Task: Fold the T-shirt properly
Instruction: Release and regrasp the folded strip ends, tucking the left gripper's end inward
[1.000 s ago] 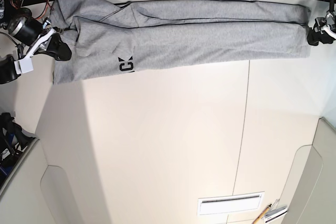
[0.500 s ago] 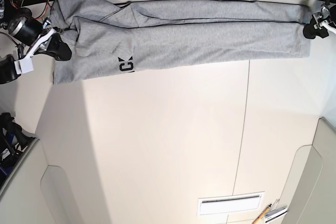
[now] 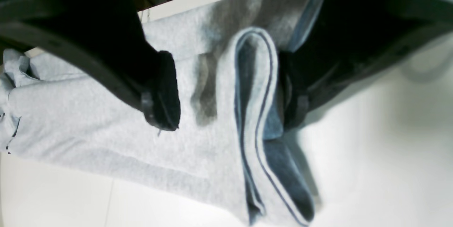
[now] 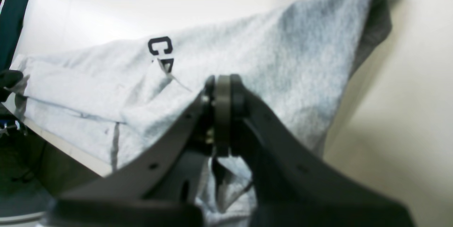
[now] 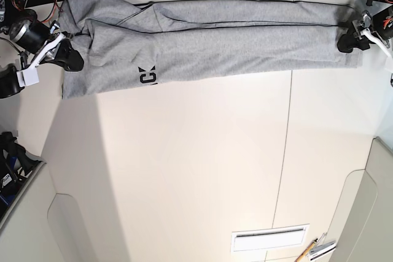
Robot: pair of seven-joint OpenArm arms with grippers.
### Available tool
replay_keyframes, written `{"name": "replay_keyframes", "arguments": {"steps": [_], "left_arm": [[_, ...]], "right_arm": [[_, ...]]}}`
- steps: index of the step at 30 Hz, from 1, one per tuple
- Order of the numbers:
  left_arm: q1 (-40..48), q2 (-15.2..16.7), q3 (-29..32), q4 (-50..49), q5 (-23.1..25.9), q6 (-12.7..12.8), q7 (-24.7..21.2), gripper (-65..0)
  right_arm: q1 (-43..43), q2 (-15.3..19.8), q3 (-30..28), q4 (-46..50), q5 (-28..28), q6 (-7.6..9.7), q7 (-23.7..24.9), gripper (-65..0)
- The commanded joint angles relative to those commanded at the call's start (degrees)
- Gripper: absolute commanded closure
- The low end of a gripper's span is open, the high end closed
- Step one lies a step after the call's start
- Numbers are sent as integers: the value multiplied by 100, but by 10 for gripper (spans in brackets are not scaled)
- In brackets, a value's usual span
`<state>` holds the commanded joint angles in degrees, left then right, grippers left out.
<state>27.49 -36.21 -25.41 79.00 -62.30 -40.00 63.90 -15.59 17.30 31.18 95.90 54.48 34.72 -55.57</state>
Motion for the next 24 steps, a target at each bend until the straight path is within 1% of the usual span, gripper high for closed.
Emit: {"name": "replay_keyframes", "arguments": {"steps": [1, 2, 4, 5, 6, 8, 10, 16, 19, 24], "left_arm": [[0, 0, 0, 0, 0, 0, 0, -398], [0, 0, 0, 0, -2, 0, -2, -320], [-2, -2, 0, 0, -2, 0, -68, -102], [-2, 0, 0, 7, -4, 0, -186, -28], [-2, 0, -4, 13, -4, 0, -310, 0], [-9, 0, -66, 57, 4, 0, -398, 0], [-76, 0, -210, 164, 181, 0, -332, 0], [-114, -2, -946, 894, 713, 0, -326, 0], [-114, -2, -1244, 1300, 745, 0, -328, 0], [-109, 2, -1296, 2096, 901, 0, -304, 0]], "right_arm": [[2, 0, 0, 0, 0, 0, 0, 0], [2, 0, 0, 0, 0, 0, 0, 0], [2, 0, 0, 0, 2, -2, 0, 0], [2, 0, 0, 0, 2, 0, 0, 0], [2, 0, 0, 0, 7, 0, 2, 0], [0, 0, 0, 0, 61, 0, -2, 0], [2, 0, 0, 0, 63, 0, 0, 0], [0, 0, 0, 0, 63, 0, -4, 0], [0, 0, 0, 0, 61, 0, -4, 0], [0, 0, 0, 0, 59, 2, -42, 0]]}}
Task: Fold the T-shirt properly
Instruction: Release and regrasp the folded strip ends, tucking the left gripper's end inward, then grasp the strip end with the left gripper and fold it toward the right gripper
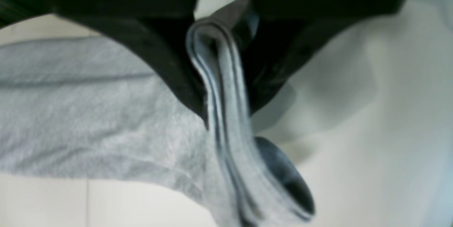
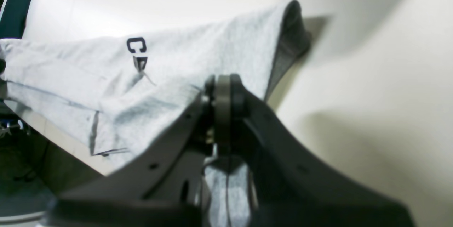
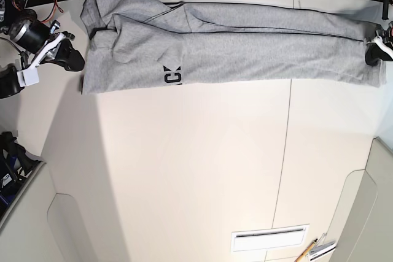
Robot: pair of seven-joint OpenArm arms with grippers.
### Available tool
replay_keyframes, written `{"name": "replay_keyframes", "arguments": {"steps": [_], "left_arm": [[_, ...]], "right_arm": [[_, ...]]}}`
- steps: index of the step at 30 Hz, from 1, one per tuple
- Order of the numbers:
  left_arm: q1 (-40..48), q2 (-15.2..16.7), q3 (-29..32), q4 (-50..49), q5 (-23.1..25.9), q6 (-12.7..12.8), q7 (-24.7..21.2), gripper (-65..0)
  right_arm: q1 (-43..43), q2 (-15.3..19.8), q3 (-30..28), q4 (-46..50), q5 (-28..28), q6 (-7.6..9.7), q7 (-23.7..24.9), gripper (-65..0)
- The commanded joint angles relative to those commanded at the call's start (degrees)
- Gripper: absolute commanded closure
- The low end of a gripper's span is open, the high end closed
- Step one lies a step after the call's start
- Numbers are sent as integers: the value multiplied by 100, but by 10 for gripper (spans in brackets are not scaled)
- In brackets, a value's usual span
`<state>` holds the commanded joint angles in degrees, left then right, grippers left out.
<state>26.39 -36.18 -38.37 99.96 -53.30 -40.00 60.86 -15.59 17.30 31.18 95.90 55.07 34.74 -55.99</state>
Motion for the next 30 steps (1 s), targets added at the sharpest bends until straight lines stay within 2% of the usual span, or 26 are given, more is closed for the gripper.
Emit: {"name": "replay_keyframes", "arguments": {"steps": [5, 7, 9, 12, 17, 22, 26, 30], "left_arm": [[66, 33, 208, 916, -232, 0, 258, 0], [59, 122, 575, 1215, -439, 0, 433, 0], [52, 243, 1086, 1440, -444, 0, 428, 0], [42, 417, 1860, 1558, -289, 0, 361, 0], [-83, 627, 2811, 1556, 420, 0, -164, 0], [-291, 870, 3154, 1547, 634, 0, -199, 0], [-291, 876, 3309, 1547, 424, 0, -199, 0], [-372, 894, 3615, 1547, 496, 0, -197, 0]], "right_arm": [[0, 2, 0, 0, -85, 0, 0, 0], [2, 0, 0, 0, -87, 0, 4, 0], [0, 0, 0, 0, -87, 2, 4, 0], [0, 0, 0, 0, -109, 2, 4, 0], [2, 0, 0, 0, -107, 0, 2, 0], [0, 0, 0, 0, -101, -2, 0, 0], [0, 0, 0, 0, -105, -2, 2, 0], [0, -2, 0, 0, -107, 0, 2, 0]]}}
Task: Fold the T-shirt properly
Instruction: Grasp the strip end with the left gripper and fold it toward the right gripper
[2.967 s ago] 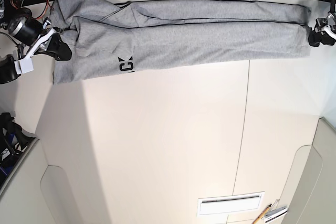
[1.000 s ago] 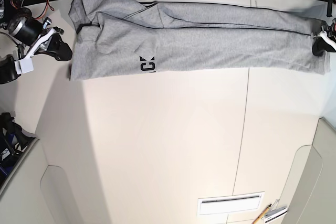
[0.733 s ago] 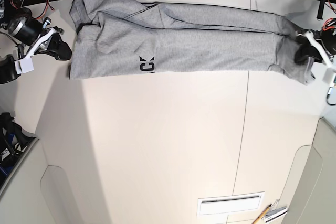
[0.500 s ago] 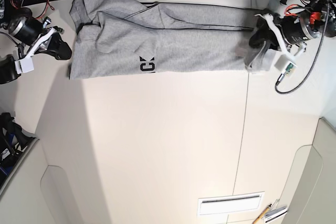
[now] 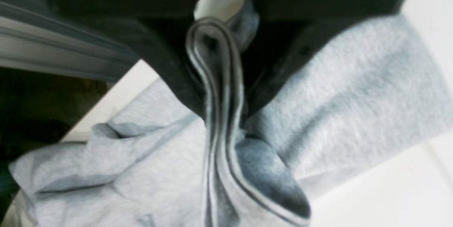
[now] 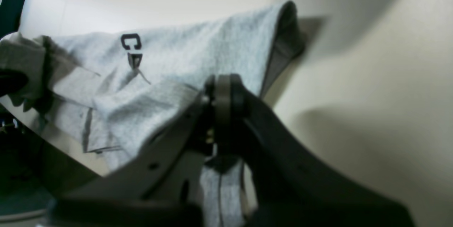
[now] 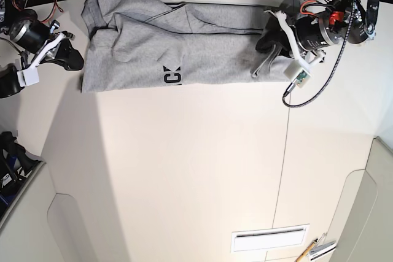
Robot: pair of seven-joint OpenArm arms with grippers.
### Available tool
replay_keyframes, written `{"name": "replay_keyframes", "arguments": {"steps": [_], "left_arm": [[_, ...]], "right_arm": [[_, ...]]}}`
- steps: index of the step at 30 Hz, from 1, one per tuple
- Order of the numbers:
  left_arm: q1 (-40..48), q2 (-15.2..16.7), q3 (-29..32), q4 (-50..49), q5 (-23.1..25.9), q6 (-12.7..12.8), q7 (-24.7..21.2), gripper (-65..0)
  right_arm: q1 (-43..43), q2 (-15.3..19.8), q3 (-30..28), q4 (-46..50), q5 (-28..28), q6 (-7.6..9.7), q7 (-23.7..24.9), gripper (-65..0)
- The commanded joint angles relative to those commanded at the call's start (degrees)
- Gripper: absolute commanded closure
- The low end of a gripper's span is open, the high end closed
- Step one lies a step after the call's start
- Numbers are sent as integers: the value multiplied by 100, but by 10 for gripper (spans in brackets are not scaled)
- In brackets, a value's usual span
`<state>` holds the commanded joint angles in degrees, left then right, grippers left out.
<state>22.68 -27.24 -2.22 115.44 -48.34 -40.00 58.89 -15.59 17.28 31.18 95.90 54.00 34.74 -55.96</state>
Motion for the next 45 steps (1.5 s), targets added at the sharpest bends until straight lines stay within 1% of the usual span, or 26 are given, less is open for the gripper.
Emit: {"name": "replay_keyframes", "arguments": {"steps": [4, 5, 8, 9, 11, 13, 14, 16, 18, 19, 22, 23, 25, 27, 29, 32, 36, 40, 43, 45], "left_arm": [[-92, 142, 199, 0, 20, 0, 2, 0], [-92, 177, 229, 0, 17, 0, 0, -51], [-90, 212, 323, 0, 22, 0, -2, -302], [-90, 236, 328, 0, 17, 0, -7, -343], [-90, 280, 330, 0, -35, 0, -114, -349], [-90, 332, 330, 0, -356, 0, -149, -349], [-87, 382, 330, 0, -428, 0, -146, -349], [-87, 496, 337, 0, -501, 0, -146, -349], [-87, 605, 341, 0, -673, 0, -144, -349], [-90, 667, 339, 0, -721, 0, -142, -349], [-90, 809, 339, 0, -780, 0, -142, -349], [-90, 837, 339, 0, -778, 0, -142, -349], [-90, 850, 339, 0, -778, 0, -144, -349], [-90, 850, 339, 0, -756, 0, -138, -349], [-90, 848, 339, 0, -756, 0, -79, -349], [-92, 848, 339, 0, -758, 0, -79, -349], [-90, 848, 339, 0, -756, 0, -79, -349], [-92, 848, 339, 0, -693, 0, -76, -349], [-92, 848, 339, 2, -719, 0, 101, -348], [-94, 848, 328, 2, -717, 0, 111, -348]], "right_arm": [[0, 0, 0, 0, 0, -2, 4, 0], [0, 0, 0, 0, -2, 0, 2, 0], [0, 0, 0, 0, -2, 0, 2, 0], [2, 0, 0, 0, -17, 0, 4, -24], [2, 0, 0, 0, -59, 0, 26, -124], [0, 0, 0, 0, -160, -2, 131, -229], [2, 0, 0, 0, -251, -2, 203, -272], [0, 0, 0, 0, -393, -26, 306, -354], [0, 0, 0, 0, -474, -46, 306, -432], [0, 0, 0, -2, -516, -48, 306, -454], [-20, 0, -2, -55, -511, -48, 269, -454], [-17, 2, -2, -122, -472, -46, 184, -454], [-17, 0, -44, -330, -280, -44, 48, -454], [-15, 0, -133, -619, -236, -42, 46, -454], [-15, 0, -249, -903, -212, 15, 61, -454], [-17, 0, -577, -1132, -195, 20, 59, -454], [-15, 0, -1187, -1137, -59, 20, 61, -453], [-15, -2, -1687, -1137, -142, 20, 61, -453], [-15, -50, -1834, -1137, -310, 20, 63, -451], [-11, -114, -1834, -1137, -474, 17, 68, -438]]}}
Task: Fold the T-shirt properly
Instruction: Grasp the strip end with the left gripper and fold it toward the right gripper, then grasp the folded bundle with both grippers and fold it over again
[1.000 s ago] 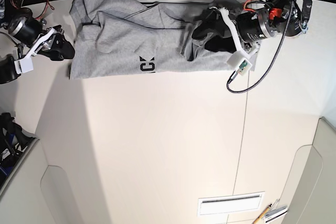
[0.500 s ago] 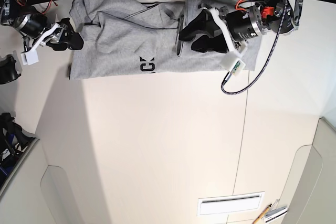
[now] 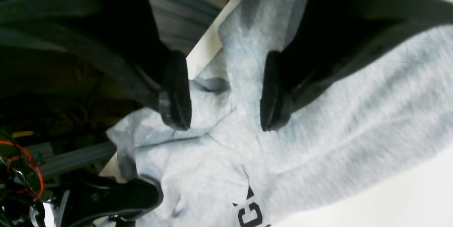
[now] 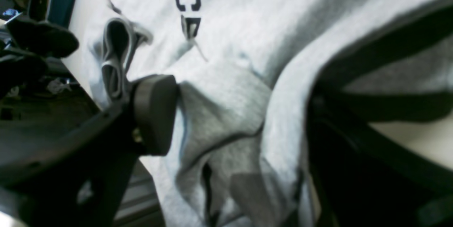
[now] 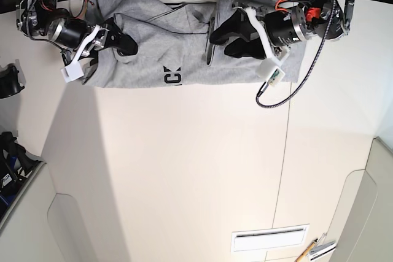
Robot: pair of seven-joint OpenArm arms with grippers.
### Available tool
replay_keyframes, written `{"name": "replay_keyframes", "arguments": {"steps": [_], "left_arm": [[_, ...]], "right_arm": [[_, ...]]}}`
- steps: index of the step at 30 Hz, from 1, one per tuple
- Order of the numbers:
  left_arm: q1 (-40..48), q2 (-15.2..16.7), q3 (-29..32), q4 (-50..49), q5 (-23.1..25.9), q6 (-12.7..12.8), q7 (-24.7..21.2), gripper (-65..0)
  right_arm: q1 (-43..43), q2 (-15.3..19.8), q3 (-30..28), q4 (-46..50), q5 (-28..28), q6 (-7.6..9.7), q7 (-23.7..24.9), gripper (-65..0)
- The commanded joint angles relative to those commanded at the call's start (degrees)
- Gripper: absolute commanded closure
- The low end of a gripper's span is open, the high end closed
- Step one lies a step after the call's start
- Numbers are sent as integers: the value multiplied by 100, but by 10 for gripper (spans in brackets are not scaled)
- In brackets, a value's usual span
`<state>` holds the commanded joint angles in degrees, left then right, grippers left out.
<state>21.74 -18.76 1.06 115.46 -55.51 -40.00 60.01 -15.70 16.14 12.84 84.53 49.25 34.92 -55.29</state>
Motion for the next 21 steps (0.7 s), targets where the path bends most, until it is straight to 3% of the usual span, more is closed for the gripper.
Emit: {"name": "replay_keyframes", "arguments": {"steps": [2, 5, 6, 11, 15, 17, 21], "left_arm": [[-52, 0, -46, 0, 2, 0, 4, -348], [-162, -2, -264, 2, 2, 0, 4, -348], [-173, -2, -396, 2, -2, 0, 2, -348], [-168, -2, -1266, 2, 0, 0, 50, -348], [-138, 0, -1840, -4, 0, 0, 535, -348], [-122, -2, -1993, -9, 0, 0, 734, -348], [310, -13, -2015, -35, 0, 0, 706, -348]], "right_arm": [[15, -11, 0, 2, -44, 0, 17, -340], [28, -11, 0, 2, -39, -2, 24, -36], [28, -9, 0, 2, -39, 0, 44, 0], [245, 7, 151, 11, -42, 2, 146, 0], [664, 103, 577, 11, -42, 2, 101, 0], [887, 264, 732, 11, -46, 0, 101, 0], [1298, 820, 804, 11, -297, -20, 103, 0]]}}
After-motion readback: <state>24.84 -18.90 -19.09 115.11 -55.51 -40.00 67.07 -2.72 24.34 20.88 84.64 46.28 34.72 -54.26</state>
